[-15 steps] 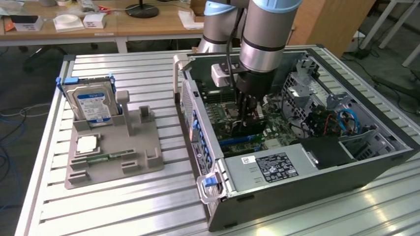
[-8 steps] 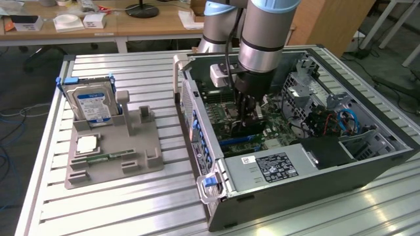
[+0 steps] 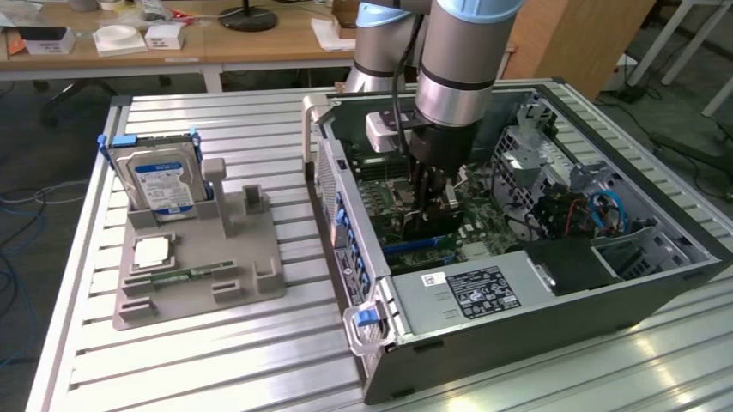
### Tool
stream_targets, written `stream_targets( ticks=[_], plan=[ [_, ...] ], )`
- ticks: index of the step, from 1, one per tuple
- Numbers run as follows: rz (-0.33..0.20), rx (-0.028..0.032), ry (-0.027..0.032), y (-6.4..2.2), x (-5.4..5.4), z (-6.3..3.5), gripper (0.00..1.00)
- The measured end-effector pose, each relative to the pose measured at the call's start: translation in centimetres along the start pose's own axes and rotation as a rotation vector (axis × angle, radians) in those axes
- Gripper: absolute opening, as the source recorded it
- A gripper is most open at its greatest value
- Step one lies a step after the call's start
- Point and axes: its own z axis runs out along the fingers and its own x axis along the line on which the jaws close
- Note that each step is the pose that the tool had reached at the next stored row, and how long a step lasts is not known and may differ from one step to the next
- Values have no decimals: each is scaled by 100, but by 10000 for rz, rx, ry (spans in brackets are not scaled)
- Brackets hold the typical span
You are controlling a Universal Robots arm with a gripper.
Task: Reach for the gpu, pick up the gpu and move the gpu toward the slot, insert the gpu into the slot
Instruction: 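Insert the gpu into the slot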
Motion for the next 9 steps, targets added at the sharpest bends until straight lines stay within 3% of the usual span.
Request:
stream_targets(
  ticks=[9],
  plan=[
    [0,0,1,-47,-1,3,26]
  ],
)
